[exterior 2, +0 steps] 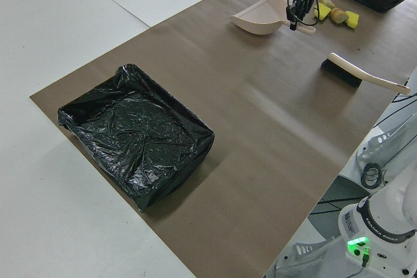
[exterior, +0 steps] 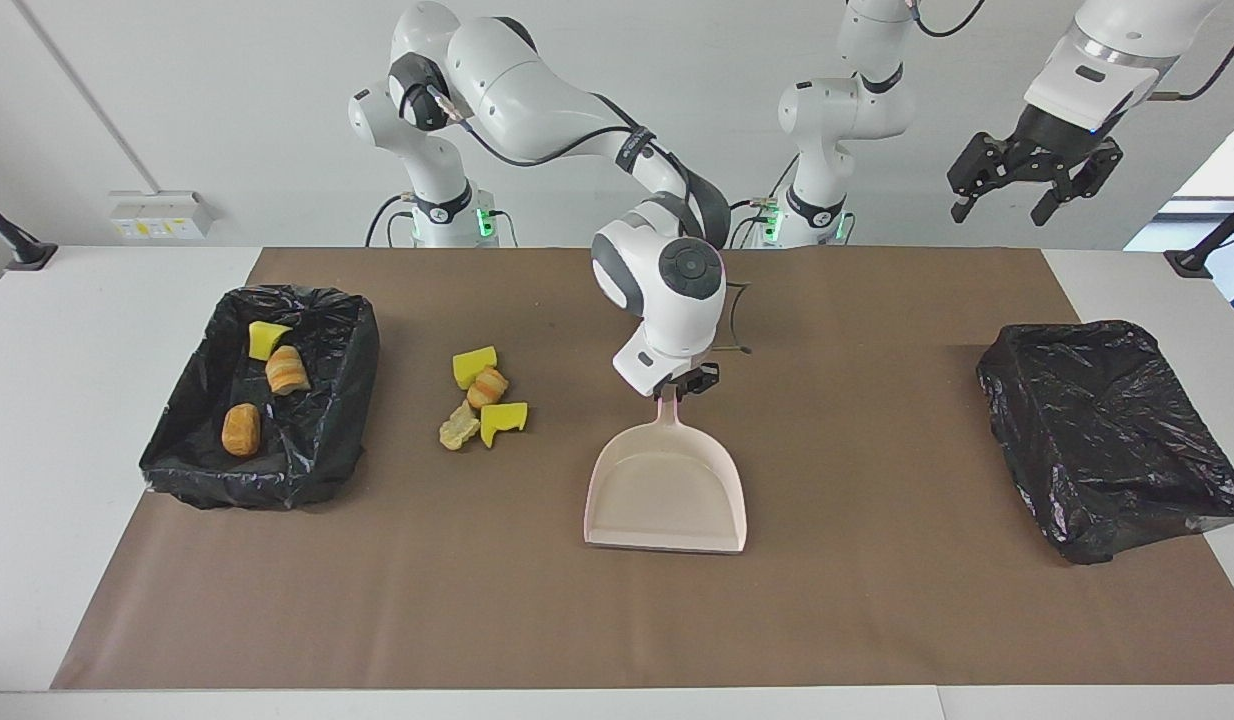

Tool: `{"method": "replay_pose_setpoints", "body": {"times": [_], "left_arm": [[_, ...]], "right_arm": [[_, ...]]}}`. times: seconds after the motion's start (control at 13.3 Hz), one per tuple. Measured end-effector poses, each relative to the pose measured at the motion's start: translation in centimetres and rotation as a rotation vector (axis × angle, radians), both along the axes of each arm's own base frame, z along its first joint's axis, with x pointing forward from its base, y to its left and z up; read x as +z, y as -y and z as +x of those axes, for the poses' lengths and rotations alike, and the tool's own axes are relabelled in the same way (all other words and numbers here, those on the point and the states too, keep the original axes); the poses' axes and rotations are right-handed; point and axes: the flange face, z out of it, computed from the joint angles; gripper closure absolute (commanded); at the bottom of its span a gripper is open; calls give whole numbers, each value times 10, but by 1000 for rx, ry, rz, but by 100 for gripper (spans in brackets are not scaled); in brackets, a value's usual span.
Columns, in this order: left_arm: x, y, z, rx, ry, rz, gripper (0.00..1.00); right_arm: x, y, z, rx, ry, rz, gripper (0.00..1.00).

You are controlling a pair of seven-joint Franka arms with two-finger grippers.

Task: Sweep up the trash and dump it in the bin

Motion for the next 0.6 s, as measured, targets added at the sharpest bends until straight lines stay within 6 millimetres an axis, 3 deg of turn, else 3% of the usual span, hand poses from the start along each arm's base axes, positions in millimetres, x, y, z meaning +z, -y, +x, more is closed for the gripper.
{"method": "replay_pose_setpoints", "body": {"times": [0.07, 0.15, 0.3, 0.6], "left_arm": [[0, 0, 0, 1, 0, 0, 0], [0, -1, 0, 2, 0, 0, 0], [0, -1, 0, 2, -1, 0, 0], [0, 9, -1, -18, 0, 0, 0]], "right_arm": [[-2, -1, 1, -1, 3, 3, 91], [-4, -1, 2, -3, 7, 6, 67], [-5, -1, 3, -3, 9, 7, 0], [9, 0, 7, -3, 30, 23, 0]]}}
